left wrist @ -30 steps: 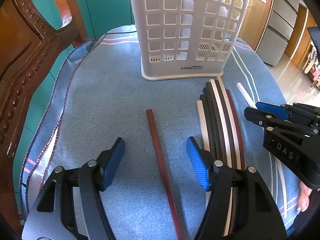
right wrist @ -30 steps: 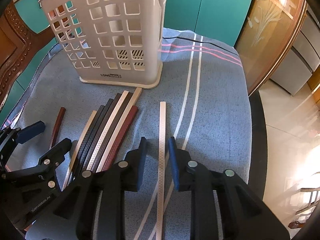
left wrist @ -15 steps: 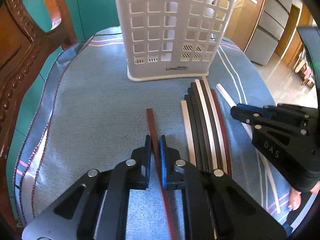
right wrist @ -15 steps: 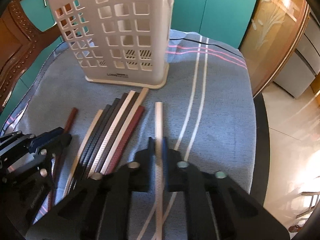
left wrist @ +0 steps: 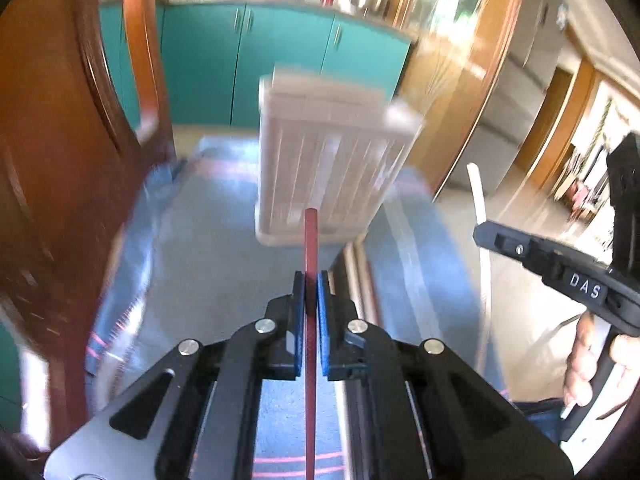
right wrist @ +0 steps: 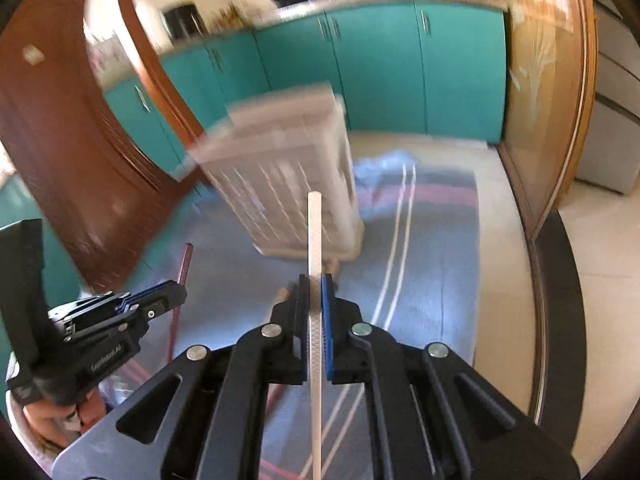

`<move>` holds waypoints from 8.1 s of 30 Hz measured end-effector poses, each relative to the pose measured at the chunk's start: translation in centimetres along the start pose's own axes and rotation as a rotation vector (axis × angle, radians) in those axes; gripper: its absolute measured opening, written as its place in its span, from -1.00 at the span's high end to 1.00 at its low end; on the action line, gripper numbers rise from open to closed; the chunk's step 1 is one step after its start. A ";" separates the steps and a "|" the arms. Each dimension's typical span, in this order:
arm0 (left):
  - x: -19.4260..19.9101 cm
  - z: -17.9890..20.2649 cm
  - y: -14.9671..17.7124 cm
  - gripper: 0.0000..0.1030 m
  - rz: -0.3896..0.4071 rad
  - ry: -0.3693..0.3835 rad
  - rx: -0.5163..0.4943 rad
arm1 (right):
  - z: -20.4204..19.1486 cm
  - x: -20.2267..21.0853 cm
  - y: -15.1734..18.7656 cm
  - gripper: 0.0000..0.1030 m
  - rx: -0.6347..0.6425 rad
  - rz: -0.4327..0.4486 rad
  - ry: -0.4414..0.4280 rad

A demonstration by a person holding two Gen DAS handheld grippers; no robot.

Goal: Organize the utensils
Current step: 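Lift both chopsticks into the white basket and open both tools, then grasp a dark red chopstick with the right tool while the left grasps a light wooden one, then carry both chopsticks up into the white basket and open both tools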

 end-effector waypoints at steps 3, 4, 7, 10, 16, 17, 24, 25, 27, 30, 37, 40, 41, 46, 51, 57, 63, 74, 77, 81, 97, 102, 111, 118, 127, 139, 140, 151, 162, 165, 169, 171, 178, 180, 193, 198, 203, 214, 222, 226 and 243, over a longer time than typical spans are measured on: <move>3.3 0.5 -3.0 0.87 0.105 0.018 0.000 | -0.7 3.5 -1.7 0.87 -0.019 0.085 -0.042; 4.4 0.6 -4.3 0.87 0.142 0.024 0.001 | -1.1 4.0 -2.5 0.87 -0.025 0.105 -0.052; 6.2 1.4 -8.5 0.87 0.240 0.046 -0.012 | -2.2 5.9 -5.7 0.87 -0.041 0.193 -0.083; 7.3 1.5 -13.2 0.87 0.319 0.056 -0.005 | -2.4 7.1 -9.5 0.87 -0.051 0.285 -0.093; 6.0 0.4 -20.4 0.87 0.497 -0.030 0.034 | -1.9 8.7 -15.9 0.87 -0.097 0.531 -0.041; 5.3 0.0 -20.8 0.87 0.514 -0.054 0.045 | -1.7 8.5 -16.4 0.87 -0.104 0.550 -0.017; -0.5 -1.5 -18.4 0.87 0.446 -0.138 0.069 | 0.4 2.9 -14.3 0.87 -0.099 0.481 0.096; -1.0 -1.6 -17.7 0.87 0.438 -0.148 0.068 | 0.6 2.3 -13.7 0.87 -0.104 0.469 0.098; -1.3 -1.8 -16.9 0.86 0.428 -0.150 0.071 | 1.2 1.5 -12.5 0.87 -0.105 0.441 0.100; -2.0 -1.7 -16.1 0.86 0.409 -0.137 0.069 | 1.1 0.9 -11.6 0.87 -0.108 0.432 0.099; -0.8 -1.0 -13.9 0.67 0.431 -0.129 0.044 | 1.1 1.6 -9.8 0.35 -0.102 0.444 0.105; 1.6 -1.3 -12.4 0.42 0.484 -0.116 0.044 | 1.2 3.9 -9.1 0.24 -0.099 0.498 0.098; 2.3 -1.3 -11.9 0.41 0.506 -0.104 0.044 | 1.3 4.8 -8.6 0.24 -0.094 0.520 0.103; 4.8 -1.2 -8.6 0.41 0.549 -0.071 0.021 | 2.5 8.1 -4.9 0.24 -0.093 0.619 0.149; -0.8 -1.0 -3.7 0.41 0.232 0.025 0.000 | 3.8 -0.7 0.2 0.24 -0.121 0.171 0.115; -7.8 -3.6 0.7 0.41 -0.139 0.047 0.160 | 2.6 -8.7 5.6 0.24 -0.080 -0.210 0.112; -7.9 -3.2 1.2 0.20 -0.162 0.042 0.115 | 0.1 -10.7 7.6 0.24 0.059 -0.286 0.141; -9.6 -0.4 4.2 0.09 -0.262 0.078 0.003 | 3.0 -10.1 6.5 0.24 0.018 -0.307 0.234; -10.0 0.3 4.8 0.08 -0.278 0.075 -0.032 | 4.8 -9.3 5.9 0.24 -0.038 -0.276 0.254; -10.5 0.5 5.3 0.05 -0.279 0.010 -0.077 | 5.6 -8.9 5.8 0.21 -0.066 -0.265 0.231; -10.4 -1.7 5.0 -0.01 -0.269 -0.092 -0.050 | 4.4 -9.6 6.3 0.20 -0.038 -0.275 0.241; -10.7 -0.7 5.2 -0.01 -0.272 -0.088 -0.074 | 3.0 -10.6 6.8 0.20 0.031 -0.286 0.255; -10.4 -0.7 5.4 -0.01 -0.275 -0.086 -0.073 | 0.5 -10.8 7.5 0.73 0.173 -0.320 0.152; -10.6 -0.9 5.4 -0.01 -0.276 -0.090 -0.078 | 1.8 -10.7 7.1 0.79 0.132 -0.312 0.198; -10.7 -0.7 5.5 0.16 -0.273 -0.102 -0.109 | 2.1 -10.8 6.9 0.69 0.134 -0.308 0.227; -10.7 -0.6 5.5 0.20 -0.271 -0.103 -0.121 | 1.3 -10.5 7.4 0.51 0.145 -0.303 0.240; -10.7 -0.6 5.5 0.19 -0.271 -0.104 -0.124 | 1.4 -10.4 7.5 0.49 0.144 -0.303 0.241; -11.0 0.5 5.7 0.27 -0.264 -0.099 -0.168 | 1.0 -10.6 7.6 0.43 0.186 -0.293 0.273; -11.2 1.2 5.8 0.75 -0.264 -0.077 -0.169 | 0.8 -10.5 7.5 0.75 0.167 -0.294 0.235; -11.2 1.2 5.8 0.78 -0.263 -0.077 -0.166 | 0.5 -10.5 7.6 0.82 0.173 -0.293 0.223; -11.0 0.9 5.8 0.85 -0.263 -0.083 -0.154 | 0.3 -10.5 7.6 0.83 0.172 -0.288 0.212; -10.8 0.8 5.7 0.86 -0.258 -0.084 -0.149 | 0.1 -10.2 7.5 0.87 0.159 -0.273 0.198; -7.7 0.6 3.1 0.87 -0.157 -0.051 -0.098 | -0.3 -5.9 3.9 0.87 0.086 -0.121 0.107; -6.0 0.6 1.8 0.87 -0.114 -0.028 -0.070 | -0.2 -3.9 2.5 0.87 0.055 -0.070 0.075; 6.5 2.4 -13.9 0.87 0.367 0.059 -0.037 | -2.2 7.8 -10.3 0.87 -0.094 0.343 -0.064; 6.1 1.9 -20.1 0.87 0.511 -0.016 -0.044 | -2.6 7.7 -15.8 0.87 -0.092 0.497 -0.017; 2.2 0.8 -20.2 0.87 0.504 -0.096 -0.054 | -3.0 5.8 -16.4 0.87 -0.059 0.548 0.068; -1.9 -1.3 -15.5 0.86 0.381 -0.141 -0.026 | -1.1 0.5 -12.0 0.62 -0.042 0.420 0.129; 4.9 -1.6 -12.2 0.17 0.617 0.041 0.009 | -0.9 9.0 -9.1 0.27 -0.021 0.581 0.087; 4.5 -1.2 -8.4 0.13 0.543 0.058 -0.036 | 0.0 11.0 -4.7 0.27 -0.052 0.557 0.070; -8.3 -2.3 0.6 0.11 -0.085 0.045 -0.063 | 0.0 -9.2 7.6 0.31 0.027 -0.310 0.211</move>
Point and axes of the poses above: each gripper's, at about its wrist camera, not at the fingertips, and x roughly against the way its jaws point, z to its right, y to its underside, the point moved 2 cm from there along -x, roughly the way its jaws point, and after that the axes turned 13 degrees about z, right-handed, at the moved point
